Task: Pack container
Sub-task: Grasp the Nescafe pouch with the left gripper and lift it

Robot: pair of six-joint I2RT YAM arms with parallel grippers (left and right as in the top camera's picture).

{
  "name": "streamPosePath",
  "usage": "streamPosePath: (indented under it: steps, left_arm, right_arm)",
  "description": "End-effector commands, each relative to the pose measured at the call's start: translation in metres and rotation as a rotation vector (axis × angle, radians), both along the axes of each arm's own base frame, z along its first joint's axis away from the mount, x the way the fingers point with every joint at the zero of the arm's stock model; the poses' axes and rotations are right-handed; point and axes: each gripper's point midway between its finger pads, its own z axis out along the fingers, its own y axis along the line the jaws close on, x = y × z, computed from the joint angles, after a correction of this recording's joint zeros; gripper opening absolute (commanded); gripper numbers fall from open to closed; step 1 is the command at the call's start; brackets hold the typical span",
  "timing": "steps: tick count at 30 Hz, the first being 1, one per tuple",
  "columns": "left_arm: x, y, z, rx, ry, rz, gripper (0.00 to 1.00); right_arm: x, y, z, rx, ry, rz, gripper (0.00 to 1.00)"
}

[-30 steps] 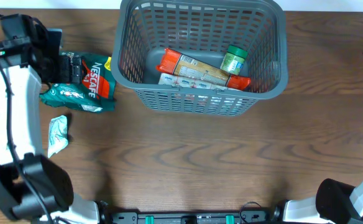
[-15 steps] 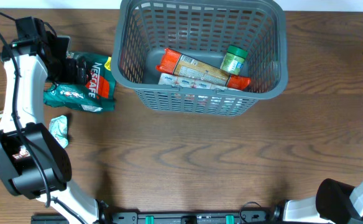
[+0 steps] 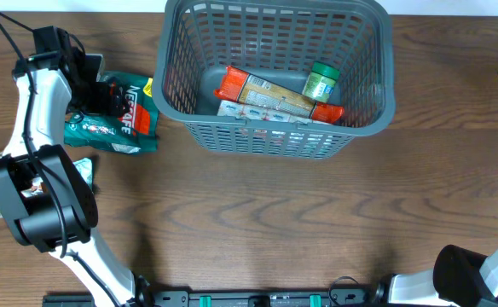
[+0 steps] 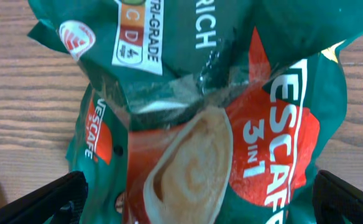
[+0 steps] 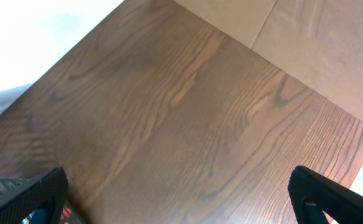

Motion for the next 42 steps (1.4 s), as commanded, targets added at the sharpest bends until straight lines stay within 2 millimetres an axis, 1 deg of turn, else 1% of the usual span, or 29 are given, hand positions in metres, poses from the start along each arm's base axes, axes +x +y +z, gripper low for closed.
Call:
streamPosePath:
  steps: [1, 5, 9, 11, 13, 16, 17, 19, 23, 24, 30, 33, 36, 40, 42]
  left_arm:
    - [0.006, 0.003, -0.004, 0.011, -0.001, -0.012, 0.98]
    - [0.002, 0.002, -0.02, -0.004, 0.041, -0.012, 0.98]
    - [-0.006, -0.001, -0.044, -0.028, 0.114, -0.014, 0.98]
    - [-0.01, -0.002, -0.054, -0.036, 0.142, -0.014, 0.98]
    - [-0.013, -0.004, -0.06, -0.045, 0.162, -0.014, 0.98]
    - [-0.013, -0.007, -0.062, -0.062, 0.163, -0.017, 0.99]
    - [-0.012, -0.007, -0.062, -0.063, 0.162, -0.018, 0.96]
    - [-0.013, -0.007, -0.062, -0.064, 0.163, -0.018, 0.76]
    - [-0.013, -0.007, -0.063, -0.064, 0.165, -0.018, 0.12]
    - [-0.014, -0.007, -0.063, -0.065, 0.166, -0.018, 0.06]
    - [-0.014, -0.012, -0.062, -0.091, 0.164, -0.023, 0.06]
    - [-0.012, -0.012, -0.055, -0.087, 0.147, -0.019, 0.06]
    - [-0.005, -0.01, -0.035, -0.077, 0.098, -0.003, 0.06]
    - [0.009, -0.005, 0.011, -0.054, -0.015, 0.033, 0.06]
    - [0.014, -0.004, 0.04, -0.049, -0.082, 0.065, 0.06]
  right_arm:
    - [-0.002, -0.002, 0.0, -0.001, -0.003, -0.017, 0.99]
    - [-0.002, -0.002, 0.0, -0.001, -0.003, -0.017, 0.99]
    - [-0.002, -0.002, 0.0, -0.001, -0.003, -0.017, 0.99]
    - [-0.002, -0.002, 0.0, -0.001, -0.003, -0.017, 0.99]
    - [-0.002, -0.002, 0.0, -0.001, -0.003, -0.017, 0.99]
    - [-0.002, -0.002, 0.0, -0.001, -0.003, -0.017, 0.99]
    - [-0.002, -0.002, 0.0, -0.001, -0.003, -0.017, 0.99]
    - [-0.002, -0.002, 0.0, -0.001, -0.003, -0.017, 0.99]
    - [-0.002, -0.002, 0.0, -0.001, -0.003, -0.017, 0.99]
    - [-0.002, -0.002, 0.0, -0.001, -0.003, -0.017, 0.99]
    - [-0.002, -0.002, 0.0, -0.001, -0.003, -0.017, 0.99]
    - [-0.002, -0.002, 0.0, -0.001, -0.003, -0.017, 0.99]
    - [-0.002, -0.002, 0.0, -0.001, -0.003, -0.017, 0.99]
    - [-0.002, -0.002, 0.0, -0.001, -0.003, -0.017, 0.99]
    - [-0.002, -0.002, 0.0, -0.001, -0.003, -0.017, 0.99]
